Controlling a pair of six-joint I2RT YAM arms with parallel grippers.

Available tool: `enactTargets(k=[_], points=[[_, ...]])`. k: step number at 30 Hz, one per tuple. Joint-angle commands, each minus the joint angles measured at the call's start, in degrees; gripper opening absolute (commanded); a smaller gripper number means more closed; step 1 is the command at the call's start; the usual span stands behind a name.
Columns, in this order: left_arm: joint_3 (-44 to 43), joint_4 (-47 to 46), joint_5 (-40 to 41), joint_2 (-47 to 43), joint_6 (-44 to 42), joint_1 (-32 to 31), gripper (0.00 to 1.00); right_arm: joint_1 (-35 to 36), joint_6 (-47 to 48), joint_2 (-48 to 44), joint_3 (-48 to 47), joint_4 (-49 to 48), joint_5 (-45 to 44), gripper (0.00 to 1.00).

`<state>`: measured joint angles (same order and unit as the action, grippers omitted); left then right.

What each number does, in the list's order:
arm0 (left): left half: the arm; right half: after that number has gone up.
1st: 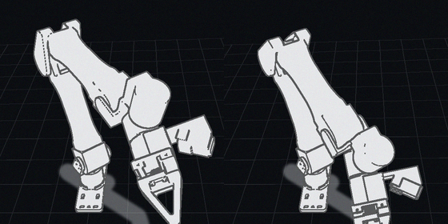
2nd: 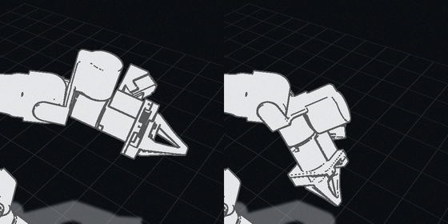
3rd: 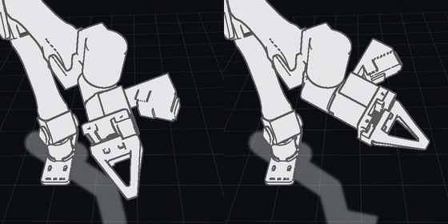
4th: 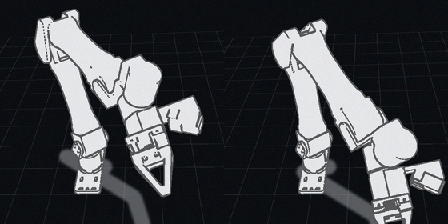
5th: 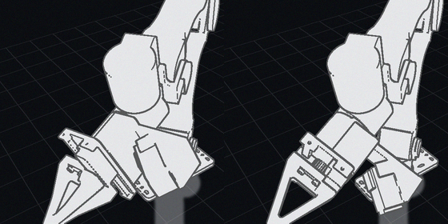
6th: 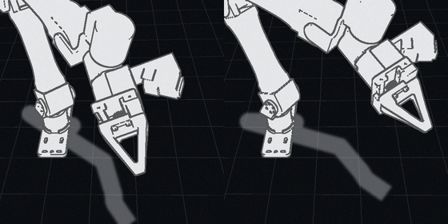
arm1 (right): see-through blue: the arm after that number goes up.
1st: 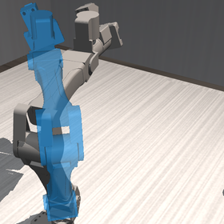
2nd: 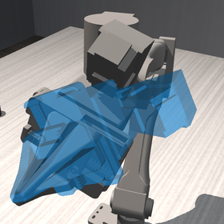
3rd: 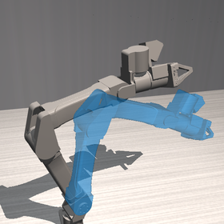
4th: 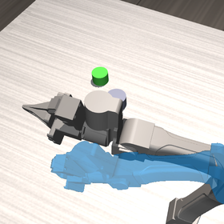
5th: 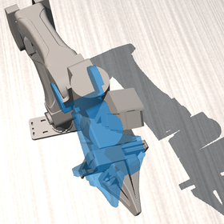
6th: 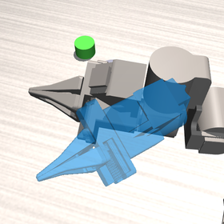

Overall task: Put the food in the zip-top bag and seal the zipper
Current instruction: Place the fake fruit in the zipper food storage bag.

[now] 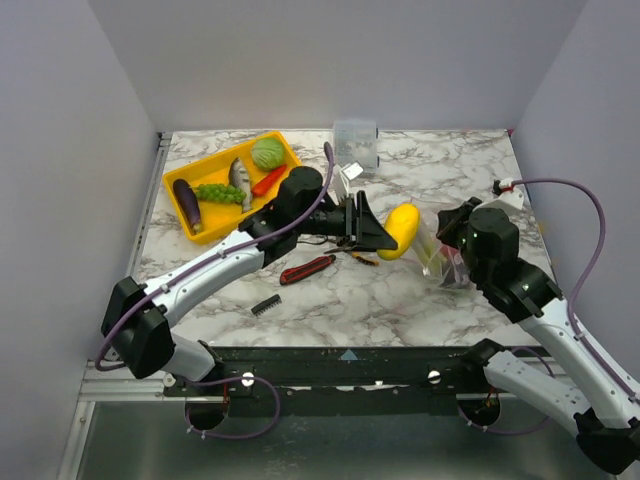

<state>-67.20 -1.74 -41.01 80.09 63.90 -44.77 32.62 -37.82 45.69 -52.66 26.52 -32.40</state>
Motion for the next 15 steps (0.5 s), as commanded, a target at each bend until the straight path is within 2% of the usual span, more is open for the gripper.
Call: enactTargets(k=[1, 4, 11, 15], points=[[-6.79, 10.70, -8.19, 4.70, 3.20, -1.15, 0.06, 0.13, 1.72, -2.40, 2.91, -7.66, 1.71, 0.00], [-13.84, 21.20, -9.34, 9.06, -2.33, -1.30, 0.10, 0.15, 3.62, -3.50, 4.62, -10.78, 4.22, 0.00], [-18.29, 23.18, -13.02, 15.44, -0.90, -1.58, 0.23, 0.11, 5.18, -4.99, 5.33, -12.98, 6.91, 0.00], [-18.84, 22.17, -11.53, 16.34, 0.37, -1.60, 0.29, 0.12, 4.58, -4.83, 4.69, -12.68, 6.07, 0.00]])
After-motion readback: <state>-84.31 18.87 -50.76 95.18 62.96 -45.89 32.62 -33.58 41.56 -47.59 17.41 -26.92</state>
